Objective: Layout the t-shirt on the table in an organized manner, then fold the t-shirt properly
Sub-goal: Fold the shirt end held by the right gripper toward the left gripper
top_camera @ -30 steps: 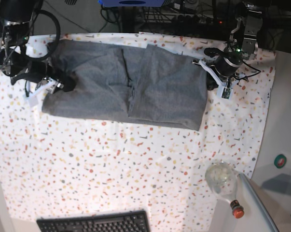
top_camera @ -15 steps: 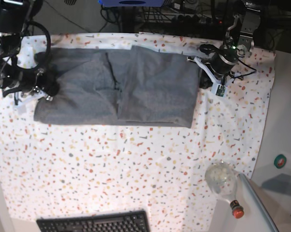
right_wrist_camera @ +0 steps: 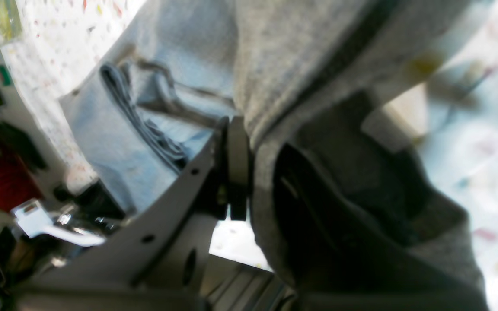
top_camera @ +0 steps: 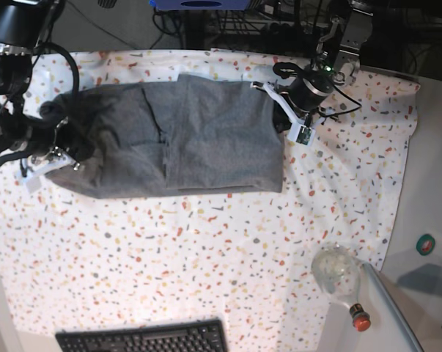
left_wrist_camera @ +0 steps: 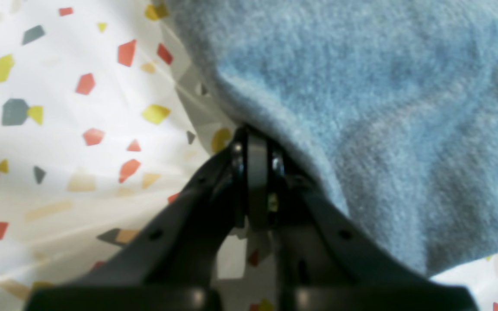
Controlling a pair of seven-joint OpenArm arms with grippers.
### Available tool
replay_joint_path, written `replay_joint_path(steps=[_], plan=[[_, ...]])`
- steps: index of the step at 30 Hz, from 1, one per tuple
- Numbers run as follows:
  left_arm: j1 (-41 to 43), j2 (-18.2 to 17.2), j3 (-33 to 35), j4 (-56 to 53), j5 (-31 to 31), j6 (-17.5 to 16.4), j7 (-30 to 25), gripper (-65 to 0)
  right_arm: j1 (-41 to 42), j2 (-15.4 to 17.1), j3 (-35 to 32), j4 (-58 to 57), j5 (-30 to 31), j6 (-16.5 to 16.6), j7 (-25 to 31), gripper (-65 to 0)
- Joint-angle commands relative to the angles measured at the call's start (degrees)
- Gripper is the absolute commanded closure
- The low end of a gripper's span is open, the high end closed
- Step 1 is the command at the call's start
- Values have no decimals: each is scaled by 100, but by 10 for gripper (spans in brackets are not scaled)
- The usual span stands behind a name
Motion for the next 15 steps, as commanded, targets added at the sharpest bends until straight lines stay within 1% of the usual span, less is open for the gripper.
replay_joint_path(steps=[1, 7, 10, 15], plan=[[131, 84, 147, -58, 16, -353, 630, 0, 27, -34, 8, 267, 120, 3, -18, 0], [131, 84, 147, -58, 33, -353, 630, 0, -140, -561, -27, 988, 85, -6, -448, 0], [60, 84, 147, -58, 25, -353, 630, 0, -236, -693, -343, 1295, 102, -6, -536, 0], [-116, 84, 147, 12, -2, -353, 1157, 0, -421, -887, -897, 1744, 85, -23, -519, 0]])
